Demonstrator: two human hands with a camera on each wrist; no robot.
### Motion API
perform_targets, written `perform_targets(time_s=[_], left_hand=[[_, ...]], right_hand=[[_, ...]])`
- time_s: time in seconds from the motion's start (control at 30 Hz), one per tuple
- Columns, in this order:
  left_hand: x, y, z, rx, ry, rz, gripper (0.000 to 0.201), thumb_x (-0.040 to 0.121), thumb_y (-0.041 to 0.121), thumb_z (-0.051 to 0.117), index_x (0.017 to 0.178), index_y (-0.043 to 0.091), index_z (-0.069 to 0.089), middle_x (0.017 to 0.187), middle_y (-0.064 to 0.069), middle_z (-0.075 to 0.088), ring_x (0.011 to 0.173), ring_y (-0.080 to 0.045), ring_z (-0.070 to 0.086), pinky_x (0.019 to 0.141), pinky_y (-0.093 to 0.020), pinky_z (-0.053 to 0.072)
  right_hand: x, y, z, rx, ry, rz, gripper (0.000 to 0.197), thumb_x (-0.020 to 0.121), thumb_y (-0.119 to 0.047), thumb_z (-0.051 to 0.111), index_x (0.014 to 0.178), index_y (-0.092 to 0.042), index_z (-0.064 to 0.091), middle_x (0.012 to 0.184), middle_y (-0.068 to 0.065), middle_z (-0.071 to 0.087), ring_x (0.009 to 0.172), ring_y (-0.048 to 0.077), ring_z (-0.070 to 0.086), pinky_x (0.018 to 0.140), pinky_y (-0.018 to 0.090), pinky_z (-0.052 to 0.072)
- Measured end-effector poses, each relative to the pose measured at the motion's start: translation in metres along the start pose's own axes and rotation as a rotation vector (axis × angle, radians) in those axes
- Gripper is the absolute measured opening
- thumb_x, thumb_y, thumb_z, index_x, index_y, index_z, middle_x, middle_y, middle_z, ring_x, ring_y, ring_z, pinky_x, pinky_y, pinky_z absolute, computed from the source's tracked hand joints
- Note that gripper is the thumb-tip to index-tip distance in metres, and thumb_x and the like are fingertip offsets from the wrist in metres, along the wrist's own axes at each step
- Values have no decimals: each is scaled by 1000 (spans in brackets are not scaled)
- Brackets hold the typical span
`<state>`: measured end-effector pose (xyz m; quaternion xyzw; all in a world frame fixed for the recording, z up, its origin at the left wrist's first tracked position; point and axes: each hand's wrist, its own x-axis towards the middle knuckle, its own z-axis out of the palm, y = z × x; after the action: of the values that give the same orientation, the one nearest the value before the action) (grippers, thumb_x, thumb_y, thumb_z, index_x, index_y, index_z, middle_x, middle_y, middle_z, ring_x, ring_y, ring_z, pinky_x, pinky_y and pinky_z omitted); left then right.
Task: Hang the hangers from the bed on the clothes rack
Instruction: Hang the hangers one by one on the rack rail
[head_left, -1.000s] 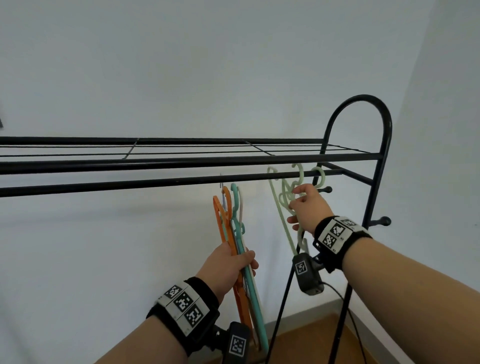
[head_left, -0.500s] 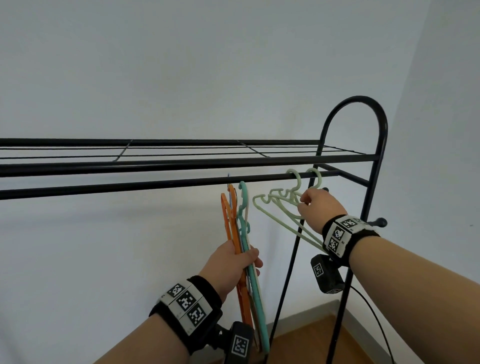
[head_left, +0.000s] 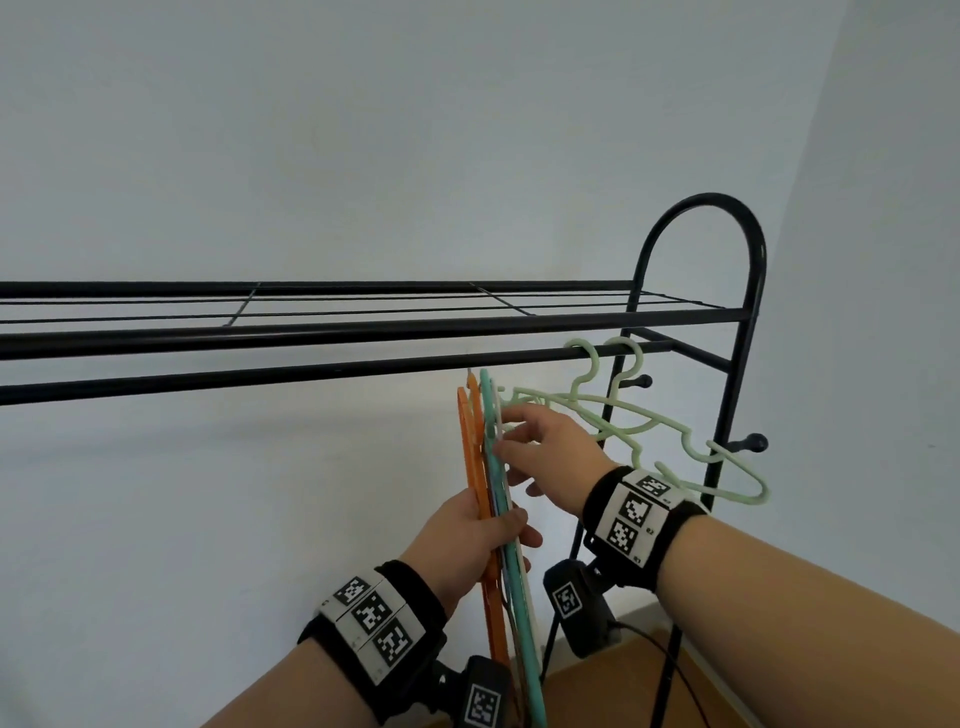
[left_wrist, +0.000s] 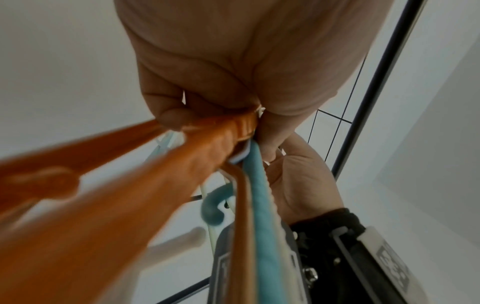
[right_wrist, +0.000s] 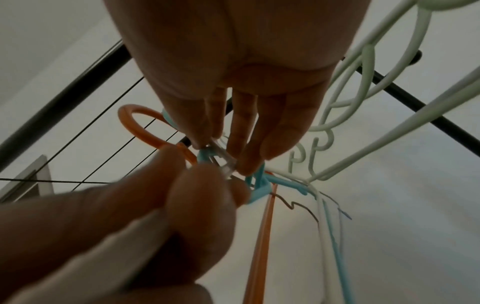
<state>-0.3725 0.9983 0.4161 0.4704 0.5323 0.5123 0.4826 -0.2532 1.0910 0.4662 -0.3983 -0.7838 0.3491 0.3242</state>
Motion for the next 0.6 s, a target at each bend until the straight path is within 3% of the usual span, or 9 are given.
perform_targets(time_s=[0.1, 0.17, 0.23, 0.37, 0.47, 0.6], left_hand=[[-3, -2, -6, 24, 21, -3, 21, 100, 20, 60, 119, 12, 61, 80, -2, 79, 63, -15, 73, 57, -22, 57], [-4, -4, -9, 1, 31, -20, 21, 101, 23, 60, 118, 11, 60, 81, -3, 80, 63, -16, 73, 59, -27, 60], [-6, -3, -10, -38, 31, -38, 22, 101, 23, 59, 119, 11, 59, 83, -4, 80, 64, -18, 73, 60, -29, 61], [-9, -2, -12, -68, 54, -57, 20, 102, 22, 58, 117, 9, 60, 86, -6, 79, 66, -20, 73, 55, -28, 58], [-9, -6, -18, -83, 91, -80, 21, 102, 22, 57, 114, 5, 60, 85, -6, 77, 65, -19, 73, 50, -27, 54], [-14, -12, -28, -7, 133, -73, 17, 102, 22, 57, 107, 7, 62, 80, -4, 74, 62, -14, 72, 54, -24, 55]], right_hand=[[0, 1, 5, 37, 21, -14, 24, 96, -24, 65, 120, -29, 67, 94, -4, 75, 80, 20, 76, 60, 23, 57], [2, 2, 6, 19, 73, -27, 21, 97, -20, 64, 116, -24, 69, 94, 0, 75, 78, 19, 76, 54, 13, 49], [3, 3, 8, 15, 126, -42, 16, 97, -18, 63, 112, -21, 70, 95, 1, 74, 77, 19, 75, 51, 10, 47], [2, 4, 13, 39, 201, -67, 11, 97, -21, 62, 105, -25, 69, 94, -4, 71, 71, 14, 74, 60, 24, 53], [7, 5, 6, 56, 273, -62, 10, 98, -21, 60, 102, -27, 67, 90, -6, 68, 69, 11, 72, 62, 28, 53], [24, 6, -13, 49, 310, -41, 10, 99, -21, 59, 98, -28, 66, 87, -6, 67, 72, 13, 73, 64, 35, 58]])
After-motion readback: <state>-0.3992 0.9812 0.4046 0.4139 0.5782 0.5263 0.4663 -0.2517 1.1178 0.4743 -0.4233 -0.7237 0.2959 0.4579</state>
